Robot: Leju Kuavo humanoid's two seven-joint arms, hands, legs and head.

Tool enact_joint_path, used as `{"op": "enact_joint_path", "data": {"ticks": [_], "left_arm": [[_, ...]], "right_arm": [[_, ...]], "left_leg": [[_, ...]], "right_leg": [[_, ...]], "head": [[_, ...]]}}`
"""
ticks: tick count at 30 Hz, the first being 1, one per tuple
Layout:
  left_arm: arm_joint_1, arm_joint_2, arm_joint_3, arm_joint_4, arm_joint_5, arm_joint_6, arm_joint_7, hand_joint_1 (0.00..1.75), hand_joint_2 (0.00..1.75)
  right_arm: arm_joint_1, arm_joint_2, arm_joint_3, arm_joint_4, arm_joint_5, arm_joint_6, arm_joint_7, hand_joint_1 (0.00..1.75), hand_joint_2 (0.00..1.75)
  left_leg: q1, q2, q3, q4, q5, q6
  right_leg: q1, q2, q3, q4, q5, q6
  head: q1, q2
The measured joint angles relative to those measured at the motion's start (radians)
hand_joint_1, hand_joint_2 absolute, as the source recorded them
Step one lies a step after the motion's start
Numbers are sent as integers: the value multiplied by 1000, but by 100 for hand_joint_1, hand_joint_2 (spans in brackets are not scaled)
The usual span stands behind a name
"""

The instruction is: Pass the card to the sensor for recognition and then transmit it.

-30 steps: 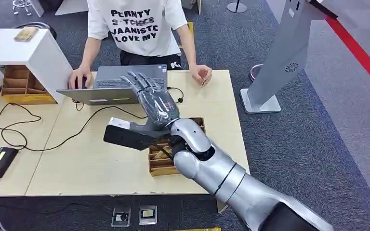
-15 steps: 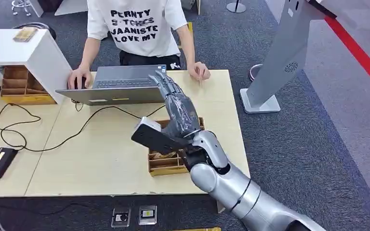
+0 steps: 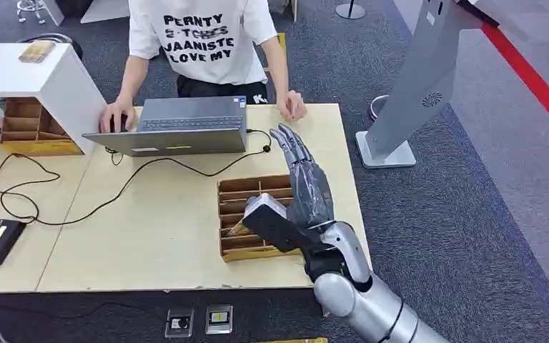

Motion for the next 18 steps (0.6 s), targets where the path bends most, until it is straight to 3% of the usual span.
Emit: {"op": "enact_joint_path", "data": {"ticks": [7, 18], "left_arm": [[3, 3, 2, 0, -26, -5, -8, 0, 0], [3, 2, 19, 0, 8, 2, -2, 0, 0]], "right_arm": [[92, -64, -23, -100, 124, 44, 76, 0, 175], [124, -89, -23, -159, 172, 106, 48, 0, 175]], "left_leg": [[0, 1, 0, 0, 0, 0], [0, 0, 0, 0, 0, 0]], "right_leg": [[0, 1, 0, 0, 0, 0], [0, 0, 1, 0, 0, 0]], "head": [[0, 0], [0, 0]]}}
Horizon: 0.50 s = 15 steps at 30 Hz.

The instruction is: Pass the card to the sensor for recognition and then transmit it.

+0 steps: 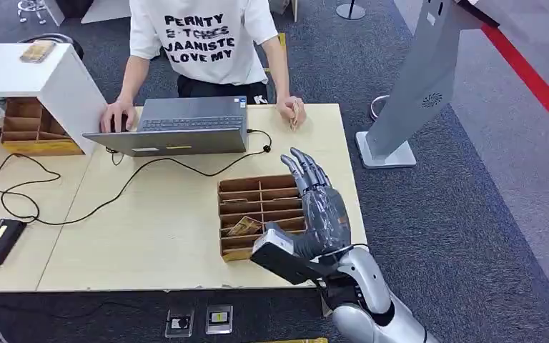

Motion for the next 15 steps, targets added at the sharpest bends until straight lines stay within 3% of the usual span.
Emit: {"op": "enact_joint_path", "data": {"ticks": [9, 12, 14, 15], "left_arm": [[0, -3, 33, 0, 38, 21, 17, 0, 0], [0, -3, 47, 0, 38, 23, 17, 0, 0], [0, -3, 50, 0, 38, 23, 17, 0, 0], [0, -3, 52, 0, 38, 23, 17, 0, 0]], "right_arm": [[-7, 0, 10, -21, 35, 56, -16, 10, 175], [-10, 0, 18, -35, 60, 72, -7, 37, 175], [-11, -1, 20, -43, 67, 76, -2, 73, 175], [-11, -1, 21, -48, 71, 81, 6, 73, 175]], "left_leg": [[0, 0, 0, 0, 0, 0], [0, 0, 0, 0, 0, 0], [0, 0, 0, 0, 0, 0], [0, 0, 0, 0, 0, 0]], "right_leg": [[0, 0, 0, 0, 0, 0], [0, 0, 0, 0, 0, 0], [0, 0, 0, 0, 0, 0], [0, 0, 0, 0, 0, 0]], "head": [[0, 0], [0, 0], [0, 0], [0, 0]]}}
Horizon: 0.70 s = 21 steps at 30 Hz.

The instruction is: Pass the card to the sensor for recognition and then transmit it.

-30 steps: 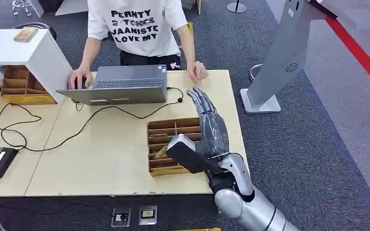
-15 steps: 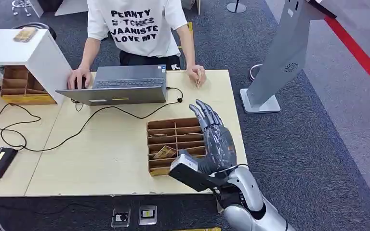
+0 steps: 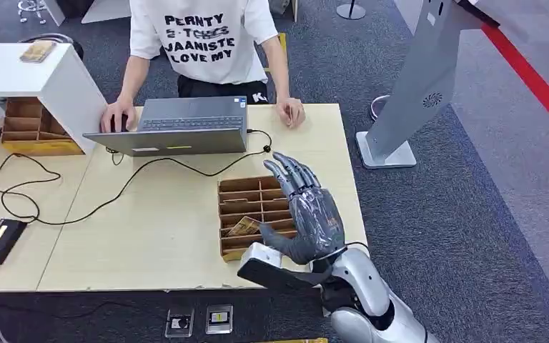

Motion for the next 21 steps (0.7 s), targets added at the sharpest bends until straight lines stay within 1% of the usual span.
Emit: {"op": "enact_joint_path", "data": {"ticks": [2, 3, 6, 7, 9, 10, 11, 15, 20, 21], "left_arm": [[0, 0, 2, 0, -5, -2, 0, 0, 0], [0, 0, 3, 0, -9, -3, 0, 0, 0], [0, 0, 3, 0, -19, -6, 0, 0, 0], [0, 0, 3, 0, -21, -7, 0, 0, 0], [0, 0, 3, 0, -23, -9, 0, 0, 0], [0, 0, 3, 0, -23, -9, 0, 0, 0], [0, 0, 3, 0, -23, -9, 0, 0, 0], [0, 0, 4, 0, -15, -6, 3, 0, 0], [0, 0, 18, 0, -7, -4, 4, 0, 0], [0, 0, 20, 0, -5, -3, 5, 0, 0]], "right_arm": [[0, -2, 3, -10, 18, 11, 18, 93, 175], [0, -3, 4, -16, 28, 17, 28, 94, 175], [3, -11, 11, -36, 56, 36, 57, 89, 175], [5, -14, 12, -43, 64, 39, 63, 84, 175], [11, -19, 12, -55, 77, 47, 72, 66, 175], [13, -20, 12, -60, 84, 50, 74, 72, 175], [17, -24, 13, -69, 90, 55, 76, 68, 175], [25, -32, 14, -92, 106, 71, 76, 68, 175], [24, -39, 24, -110, 117, 93, 73, 73, 175], [24, -41, 27, -113, 118, 96, 73, 70, 175]], "left_leg": [[0, 0, 0, 0, 0, 0], [0, 0, 0, 0, 0, 0], [0, 0, 0, 0, 0, 0], [0, 0, 0, 0, 0, 0], [0, 0, 0, 0, 0, 0], [0, 0, 0, 0, 0, 0], [0, 0, 0, 0, 0, 0], [0, 0, 0, 0, 0, 0], [0, 0, 0, 0, 0, 0], [0, 0, 0, 0, 0, 0]], "right_leg": [[0, 0, 0, 0, 0, 0], [0, 0, 0, 0, 0, 0], [0, 0, 0, 0, 0, 0], [0, 0, 0, 0, 0, 0], [0, 0, 0, 0, 0, 0], [0, 0, 0, 0, 0, 0], [0, 0, 0, 0, 0, 0], [0, 0, 0, 0, 0, 0], [0, 0, 0, 0, 0, 0], [0, 0, 0, 0, 0, 0]], "head": [[0, 0], [0, 0], [0, 0], [0, 0], [0, 0], [0, 0], [0, 0], [0, 0], [0, 0], [0, 0]]}}
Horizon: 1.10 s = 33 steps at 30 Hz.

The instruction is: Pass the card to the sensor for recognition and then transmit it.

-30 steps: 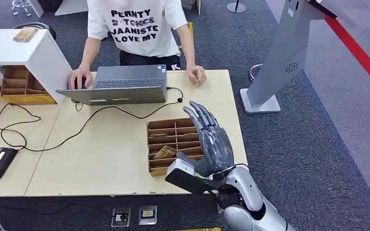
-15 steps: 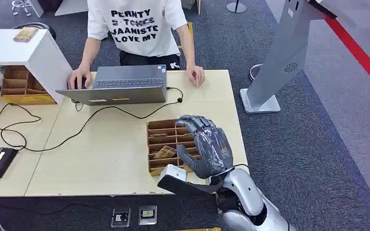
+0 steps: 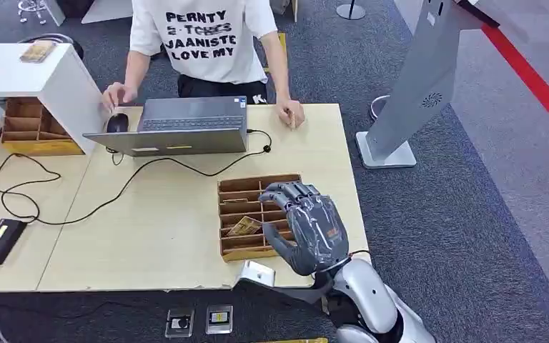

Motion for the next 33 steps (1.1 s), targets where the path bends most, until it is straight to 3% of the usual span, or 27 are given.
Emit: {"op": "enact_joint_path", "data": {"ticks": [4, 9, 13, 20, 33], "left_arm": [[0, 0, 2, 0, -2, -1, 2, 0, 0], [0, 0, 3, 0, -55, -19, -14, 0, 0], [0, 2, 2, 0, -85, -31, -18, 0, 0], [0, 2, 1, 0, -115, -44, -24, 0, 0], [0, 2, 0, 0, -138, -47, -24, 0, 0]], "right_arm": [[0, -7, 9, -14, 24, 27, 23, 70, 175], [21, -44, 12, -48, 143, 91, 120, 68, 175], [56, -80, 10, -90, 207, 132, 162, 68, 175], [108, -124, -3, -145, 299, 203, 192, 70, 175], [161, -153, -28, -170, 344, 220, 200, 73, 175]], "left_leg": [[0, 0, 0, 0, 0, 0], [0, 0, 0, 0, 0, 0], [0, 0, 0, 0, -1, 0], [0, 0, 0, 0, -1, 0], [0, 0, 0, 0, -1, 0]], "right_leg": [[0, 0, 0, 0, 0, 0], [0, 0, 0, 0, 0, 0], [0, 0, 0, 0, 0, 0], [0, 0, 0, 0, 0, 0], [0, 0, 0, 0, 0, 0]], "head": [[0, 0], [0, 0], [0, 0], [0, 0], [0, 0]]}}
